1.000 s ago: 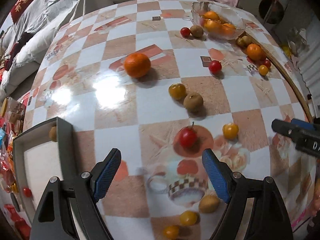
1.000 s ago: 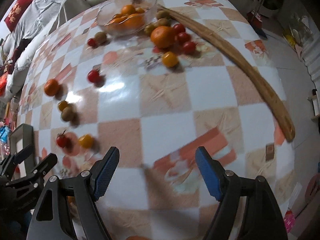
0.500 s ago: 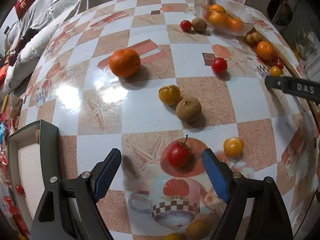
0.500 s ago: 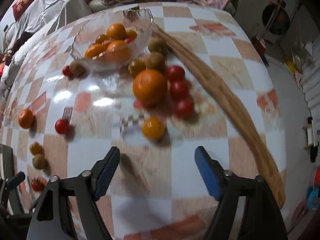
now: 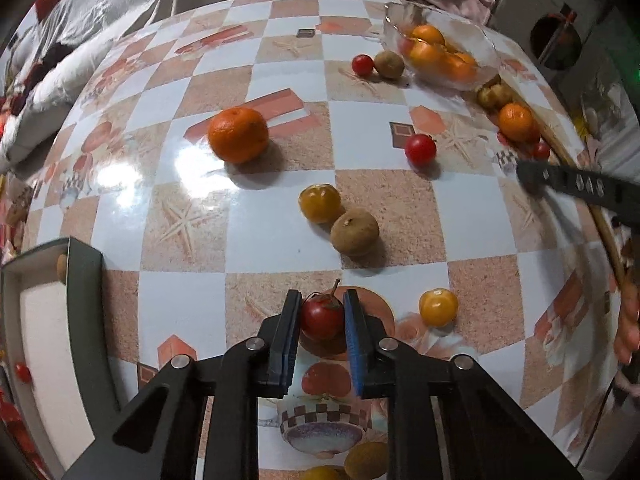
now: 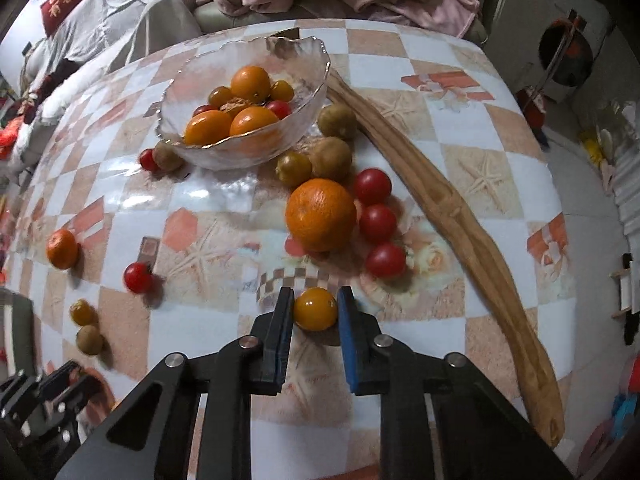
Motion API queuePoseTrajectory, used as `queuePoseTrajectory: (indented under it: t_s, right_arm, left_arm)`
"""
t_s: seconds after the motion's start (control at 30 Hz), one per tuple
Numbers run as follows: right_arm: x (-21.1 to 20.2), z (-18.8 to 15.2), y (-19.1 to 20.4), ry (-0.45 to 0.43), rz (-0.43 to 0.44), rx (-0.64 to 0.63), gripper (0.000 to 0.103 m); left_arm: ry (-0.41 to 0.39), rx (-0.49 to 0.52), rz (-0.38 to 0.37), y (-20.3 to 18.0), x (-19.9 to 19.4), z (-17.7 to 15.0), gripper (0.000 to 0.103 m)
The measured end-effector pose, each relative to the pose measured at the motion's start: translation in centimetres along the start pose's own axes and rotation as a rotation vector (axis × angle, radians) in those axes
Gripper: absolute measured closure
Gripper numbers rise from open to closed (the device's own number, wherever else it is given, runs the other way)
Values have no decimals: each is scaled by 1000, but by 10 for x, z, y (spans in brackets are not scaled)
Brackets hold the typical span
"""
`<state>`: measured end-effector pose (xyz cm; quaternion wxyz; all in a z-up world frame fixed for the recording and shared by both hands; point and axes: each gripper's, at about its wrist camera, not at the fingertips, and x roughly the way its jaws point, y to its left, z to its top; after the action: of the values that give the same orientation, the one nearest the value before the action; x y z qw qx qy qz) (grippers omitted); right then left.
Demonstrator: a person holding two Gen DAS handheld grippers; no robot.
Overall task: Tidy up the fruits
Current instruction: 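Grasp a stemmed red tomato with the left tool while the right grasps a yellow cherry tomato, then carry both tomatoes over the white tray and open both tools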
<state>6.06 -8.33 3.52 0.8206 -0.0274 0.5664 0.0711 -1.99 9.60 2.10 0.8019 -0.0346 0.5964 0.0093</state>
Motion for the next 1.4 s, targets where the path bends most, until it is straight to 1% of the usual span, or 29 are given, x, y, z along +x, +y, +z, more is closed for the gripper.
queuePoseTrajectory:
  t_s: [0.13, 0.27, 0.4, 0.6, 0.77, 0.9, 1.23, 1.4]
  right_arm:
    - [-11, -15, 6, 13, 51, -13, 79]
    - [-23, -29, 16, 25, 80, -18, 79]
    - [-34, -41, 28, 25, 92, -26, 79]
    - [-47, -55, 58, 31, 104, -31, 79]
    - [-58, -59, 101, 25, 130, -64, 79]
    - [-61, -62, 143, 26, 155, -116, 79]
    - [-67, -76, 241, 41, 227, -248, 79]
    - [-68, -79, 287, 43, 259, -311, 79]
  left_arm:
    - [-8, -38, -21, 8, -8, -2, 80]
    - [-21, -32, -32, 15, -20, -6, 80]
    - [-42, -33, -47, 26, -32, -10, 80]
    - [-64, -48, -52, 54, -48, -19, 80]
    - [-93, -62, -39, 87, -66, -33, 80]
    - [-102, -106, -21, 120, -76, -47, 80]
    - [-95, -242, 63, 207, -85, -93, 80]
    - [-91, -283, 107, 240, -86, -112, 80]
